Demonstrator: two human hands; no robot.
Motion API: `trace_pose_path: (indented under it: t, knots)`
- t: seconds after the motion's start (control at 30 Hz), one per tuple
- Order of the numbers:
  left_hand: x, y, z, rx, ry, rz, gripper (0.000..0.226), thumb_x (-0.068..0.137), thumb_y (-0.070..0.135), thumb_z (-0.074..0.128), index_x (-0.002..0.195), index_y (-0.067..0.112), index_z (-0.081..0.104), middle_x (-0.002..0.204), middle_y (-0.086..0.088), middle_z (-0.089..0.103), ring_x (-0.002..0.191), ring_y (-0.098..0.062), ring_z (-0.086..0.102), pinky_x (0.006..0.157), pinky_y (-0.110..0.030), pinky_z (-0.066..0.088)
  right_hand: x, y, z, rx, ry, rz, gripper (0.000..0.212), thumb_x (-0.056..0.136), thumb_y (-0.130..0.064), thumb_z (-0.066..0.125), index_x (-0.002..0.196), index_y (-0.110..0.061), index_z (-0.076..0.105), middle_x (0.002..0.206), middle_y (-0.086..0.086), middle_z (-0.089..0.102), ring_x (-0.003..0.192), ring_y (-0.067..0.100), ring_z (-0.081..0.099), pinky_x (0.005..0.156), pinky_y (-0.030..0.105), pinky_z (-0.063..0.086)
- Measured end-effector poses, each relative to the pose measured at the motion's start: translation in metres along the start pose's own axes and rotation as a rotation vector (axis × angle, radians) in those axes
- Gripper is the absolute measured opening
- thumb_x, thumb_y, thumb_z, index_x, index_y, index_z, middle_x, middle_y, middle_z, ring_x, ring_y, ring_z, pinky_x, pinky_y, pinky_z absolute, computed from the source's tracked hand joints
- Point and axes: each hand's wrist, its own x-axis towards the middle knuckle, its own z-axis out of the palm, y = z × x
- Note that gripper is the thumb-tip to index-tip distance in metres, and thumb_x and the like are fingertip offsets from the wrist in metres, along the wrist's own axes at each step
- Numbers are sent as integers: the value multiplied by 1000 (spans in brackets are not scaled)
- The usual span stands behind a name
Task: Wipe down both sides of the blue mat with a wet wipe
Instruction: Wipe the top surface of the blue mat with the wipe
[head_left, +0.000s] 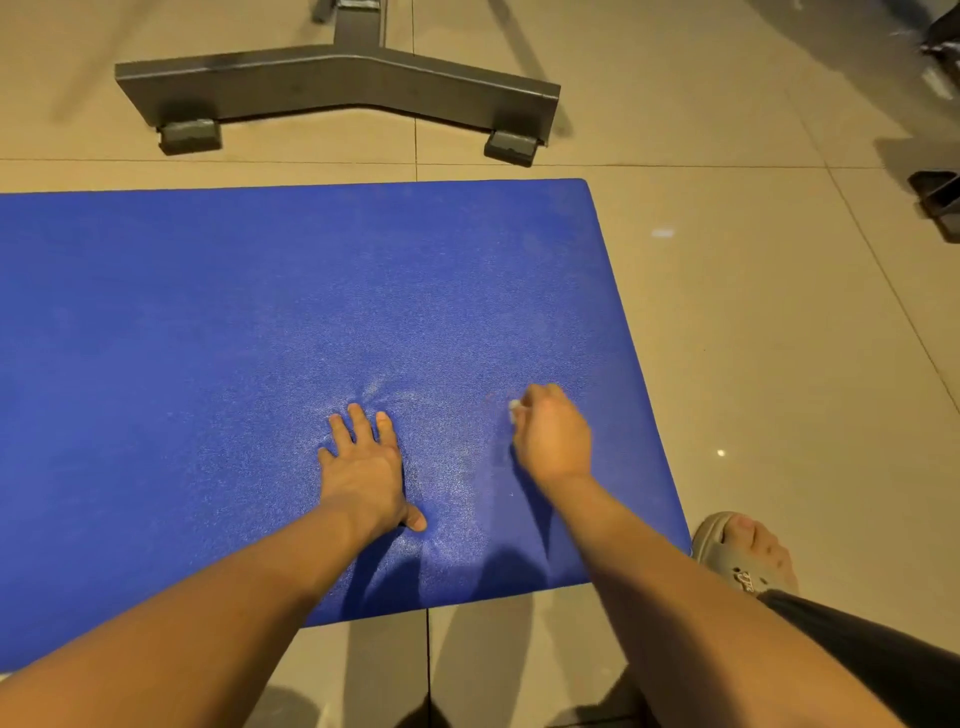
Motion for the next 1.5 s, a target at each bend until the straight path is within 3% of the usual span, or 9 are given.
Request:
trace_pose_path:
  t: [0.13,0.23,0.43,0.57,0.77,0.9,1.1,1.2,1.5]
  knots:
    - [1,0,1,-7,-7,-1,158,53,70,87,158,7,-14,163,-25,-19,150,-50,-11,120,-62,20,14,51,-23,2,89,247,22,101,-28,51,97,-9,60,106,14,63,92,37,60,68,38,42]
    - [1,2,1,-14,-11,-8,158,53,67,88,157,6,-13,163,-25,-19,150,-51,-11,120,-63,20,10,33,-16,36,70,325,21,100,-23,51,100,-5,62,105,16,64,93,38,62,70,37,42]
    - [0,3,-1,-24,-12,-23,159,52,65,90,157,5,-13,163,-26,-19,149,-51,-12,119,-64,19,-34,-47,20,16,-67,34,19,100,-19,50,105,-8,64,109,15,63,98,36,64,76,39,48]
    - [0,2,0,-29,-6,-11,159,52,68,89,158,6,-13,163,-25,-19,150,-50,-12,120,-63,20,-39,-44,10,-63,-136,-184,21,102,-23,49,105,-9,64,108,14,63,96,37,63,75,40,46]
    - [0,0,1,-25,0,-7,159,52,68,88,158,7,-13,163,-25,-19,150,-50,-12,120,-63,20,-8,46,-31,-161,-3,132,24,102,-27,48,103,-8,63,108,14,62,96,37,61,69,36,40]
    - [1,4,0,-6,-12,-22,159,52,67,89,158,6,-13,163,-26,-18,150,-51,-11,119,-64,20,-14,31,-22,-88,-8,230,23,102,-25,49,102,-7,63,109,15,65,97,36,63,71,36,42]
    - [3,3,1,-17,-11,-29,160,51,66,90,158,6,-13,163,-26,-18,150,-51,-11,119,-64,19,-53,-62,18,-39,-201,-96,18,100,-18,50,107,-9,64,111,15,64,100,36,64,76,38,47]
    - [2,2,2,-25,1,-22,160,51,67,89,158,7,-13,163,-25,-18,150,-50,-12,120,-63,19,-54,-56,11,-91,-228,-216,17,101,-21,51,108,-11,62,112,12,63,101,35,63,77,39,45]
    - [2,2,1,-37,-8,-21,159,53,65,90,158,6,-14,163,-25,-20,150,-50,-14,120,-64,16,-12,24,-30,-127,-67,220,19,100,-26,52,105,-10,62,109,11,66,98,34,64,74,36,46]
